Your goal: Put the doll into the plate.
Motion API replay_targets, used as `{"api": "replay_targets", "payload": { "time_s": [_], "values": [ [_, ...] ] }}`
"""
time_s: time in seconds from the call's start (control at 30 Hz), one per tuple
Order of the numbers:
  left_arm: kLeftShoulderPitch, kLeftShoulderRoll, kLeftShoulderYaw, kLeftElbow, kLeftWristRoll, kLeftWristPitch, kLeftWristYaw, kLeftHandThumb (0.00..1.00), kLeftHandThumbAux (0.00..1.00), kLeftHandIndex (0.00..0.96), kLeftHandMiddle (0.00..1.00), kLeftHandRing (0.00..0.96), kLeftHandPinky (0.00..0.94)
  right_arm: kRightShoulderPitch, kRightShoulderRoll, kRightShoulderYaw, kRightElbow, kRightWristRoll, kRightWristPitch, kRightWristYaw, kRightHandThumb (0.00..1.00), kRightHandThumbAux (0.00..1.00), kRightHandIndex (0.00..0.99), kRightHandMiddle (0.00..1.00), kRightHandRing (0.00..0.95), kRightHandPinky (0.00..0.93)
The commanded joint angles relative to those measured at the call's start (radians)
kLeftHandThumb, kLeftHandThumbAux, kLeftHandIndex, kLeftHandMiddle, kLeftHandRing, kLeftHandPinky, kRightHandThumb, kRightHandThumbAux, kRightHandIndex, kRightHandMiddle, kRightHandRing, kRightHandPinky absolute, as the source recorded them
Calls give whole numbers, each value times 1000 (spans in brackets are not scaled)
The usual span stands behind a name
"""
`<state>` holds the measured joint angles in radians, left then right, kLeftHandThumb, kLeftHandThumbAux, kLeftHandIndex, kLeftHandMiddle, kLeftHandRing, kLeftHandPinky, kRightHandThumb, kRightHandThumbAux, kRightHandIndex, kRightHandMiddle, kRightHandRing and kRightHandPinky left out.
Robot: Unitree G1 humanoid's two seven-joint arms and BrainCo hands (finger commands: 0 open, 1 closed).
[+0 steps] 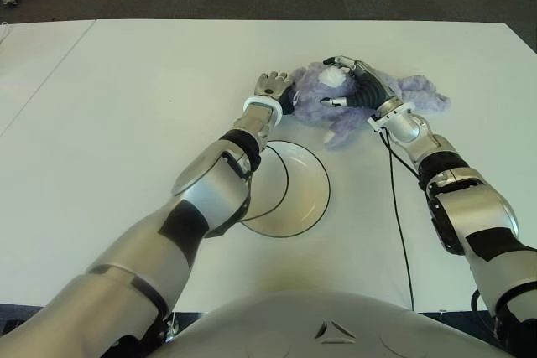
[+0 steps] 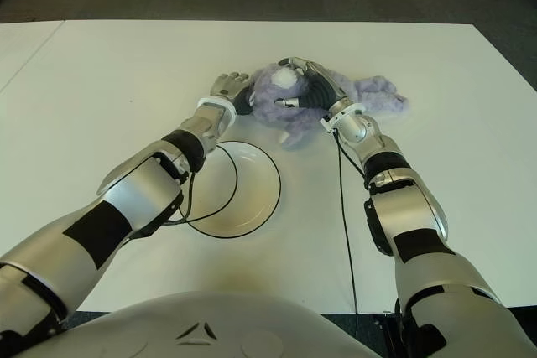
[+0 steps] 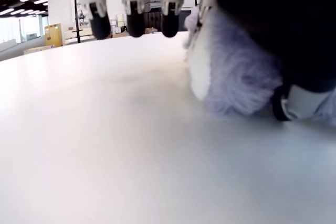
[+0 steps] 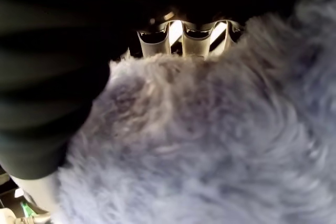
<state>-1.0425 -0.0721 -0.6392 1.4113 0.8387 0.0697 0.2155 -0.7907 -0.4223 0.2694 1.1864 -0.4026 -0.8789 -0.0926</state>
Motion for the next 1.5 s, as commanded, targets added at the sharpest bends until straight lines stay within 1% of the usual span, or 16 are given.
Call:
{"api": "replay_targets", "payload": {
  "time_s": [0.03,0.3,0.63,0.83,0.9,0.93,1.0,1.03,1.07,1.1,1.13,1.2,1.33,1.37,1.43,1.5],
  "values": [
    [10,-38,9,0,-12,-24,-29,222,431,0,0,0,0,-1,33,-4,16,7,21,35,72,655,781,859,861,856],
    [3,-38,23,-2,-25,-29,1,242,429,0,0,0,0,1,44,-22,16,27,53,49,83,653,777,854,858,855],
    [-20,-19,74,-11,-58,-63,54,224,394,0,0,0,0,1,47,-16,12,-5,55,-43,99,677,777,859,863,862],
    [-15,-20,118,-12,-93,-91,71,216,409,0,0,0,0,-4,44,-18,21,-8,57,-53,124,682,781,863,865,864],
    [-14,-18,132,-13,-105,-103,78,238,429,0,0,0,46,-4,44,-19,24,-5,58,-52,143,687,782,864,866,866],
    [-14,-16,138,-13,-108,-107,81,246,451,0,0,31,134,-5,44,-20,25,-4,58,-51,155,689,783,864,866,867],
    [-13,-15,151,-13,-118,-121,86,249,456,0,0,40,161,-5,45,-22,27,-2,60,-51,159,690,783,864,866,867],
    [-13,-13,159,-15,-125,-134,88,471,575,209,171,220,313,-6,45,-23,29,0,61,-52,177,695,784,866,867,872],
    [-14,-12,166,-15,-131,-143,89,651,662,371,396,442,505,-6,46,-24,30,1,63,-52,206,703,784,868,870,878],
    [-13,-11,168,-16,-131,-151,92,696,683,412,453,498,554,-7,46,-26,30,1,62,-54,214,704,785,869,870,880],
    [-13,-12,168,-15,-130,-155,94,801,671,411,473,532,581,-7,45,-26,31,1,62,-56,217,704,787,870,871,881],
    [-11,-10,159,-15,-120,-166,101,832,667,411,479,542,589,-10,46,-27,31,0,62,-66,219,704,787,871,871,881],
    [-11,-5,127,-14,-90,-192,103,850,662,430,480,592,546,-21,45,-32,29,-3,66,-94,219,704,797,879,876,885],
    [-11,-4,120,-13,-85,-198,100,849,664,419,487,610,601,-25,43,-33,28,-3,67,-98,219,707,798,879,875,883],
    [-13,-1,106,-12,-71,-206,97,849,665,416,489,615,618,-31,41,-36,26,-2,69,-106,218,708,798,879,875,882],
    [-15,1,88,-12,-55,-215,96,849,666,409,498,646,680,-37,39,-39,24,0,70,-113,232,715,799,879,875,878]
  ]
}}
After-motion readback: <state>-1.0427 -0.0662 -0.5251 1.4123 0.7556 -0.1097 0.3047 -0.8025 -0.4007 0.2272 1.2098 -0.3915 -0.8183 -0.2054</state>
